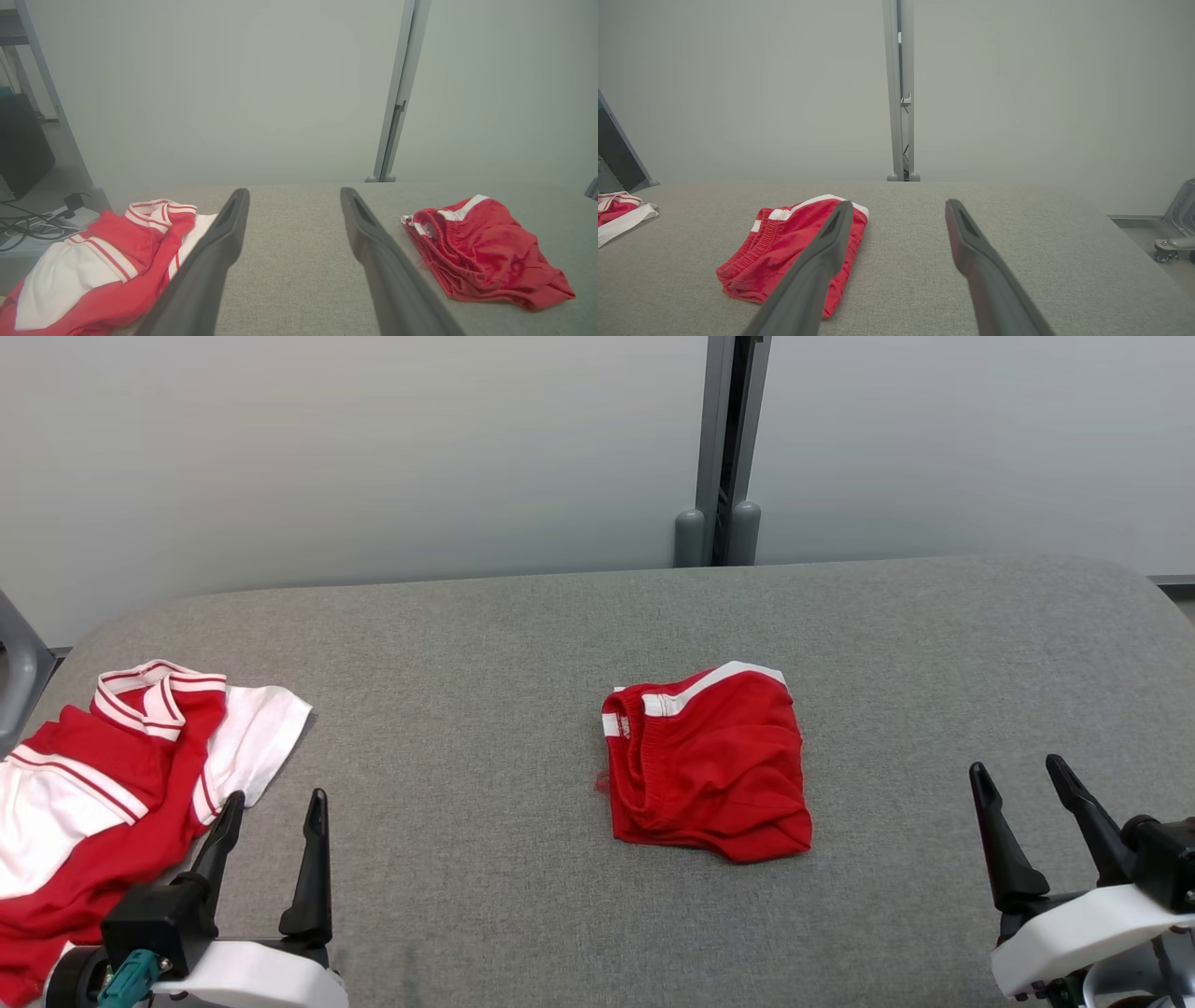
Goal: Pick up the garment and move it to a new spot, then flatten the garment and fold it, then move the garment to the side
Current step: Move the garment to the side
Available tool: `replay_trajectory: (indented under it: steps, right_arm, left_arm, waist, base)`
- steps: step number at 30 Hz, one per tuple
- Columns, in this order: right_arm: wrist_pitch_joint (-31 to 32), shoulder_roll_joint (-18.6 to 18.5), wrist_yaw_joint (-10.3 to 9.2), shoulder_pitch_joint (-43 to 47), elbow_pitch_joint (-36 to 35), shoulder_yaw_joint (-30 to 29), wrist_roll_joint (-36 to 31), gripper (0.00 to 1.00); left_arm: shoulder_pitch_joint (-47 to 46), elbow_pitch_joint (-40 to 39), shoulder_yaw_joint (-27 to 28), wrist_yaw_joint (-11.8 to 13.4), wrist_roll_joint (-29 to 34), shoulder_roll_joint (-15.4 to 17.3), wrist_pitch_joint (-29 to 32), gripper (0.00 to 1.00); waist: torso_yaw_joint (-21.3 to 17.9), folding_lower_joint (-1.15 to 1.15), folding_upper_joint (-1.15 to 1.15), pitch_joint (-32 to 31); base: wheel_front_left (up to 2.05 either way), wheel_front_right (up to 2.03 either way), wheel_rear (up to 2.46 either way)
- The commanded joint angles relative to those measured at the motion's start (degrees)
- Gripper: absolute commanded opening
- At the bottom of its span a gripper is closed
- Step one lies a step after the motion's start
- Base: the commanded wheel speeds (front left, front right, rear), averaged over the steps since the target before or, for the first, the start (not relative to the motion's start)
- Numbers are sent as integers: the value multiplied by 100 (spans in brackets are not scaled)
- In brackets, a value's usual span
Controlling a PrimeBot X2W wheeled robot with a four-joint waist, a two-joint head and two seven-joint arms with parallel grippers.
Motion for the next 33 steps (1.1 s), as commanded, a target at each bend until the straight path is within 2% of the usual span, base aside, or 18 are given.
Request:
replay_trajectory:
  steps: [1, 21, 26, 33]
  right_arm:
    - [12, -8, 1, -47, 22, -4, -27, 100]
    - [-66, 31, 1, -160, 142, 4, 7, 100]
    - [-60, 20, 1, -254, 72, -51, 11, 100]
    - [6, 6, 1, -742, 210, -9, 102, 100]
  left_arm:
    - [32, 39, 19, 13, -12, 32, -7, 100]
    - [-138, 41, -73, 11, 23, 77, 36, 100]
    - [-267, -13, -91, -15, 58, 70, -3, 100]
    - [-740, 0, -170, -173, 108, -24, -114, 100]
  waist:
    - [1, 0, 0, 1]
    - [75, 0, 0, 150]
    - [163, 0, 0, 404]
    - [330, 0, 0, 1235]
  base:
    - [0, 0, 0]
    - [0, 0, 0]
    - [0, 0, 0]
    - [0, 0, 0]
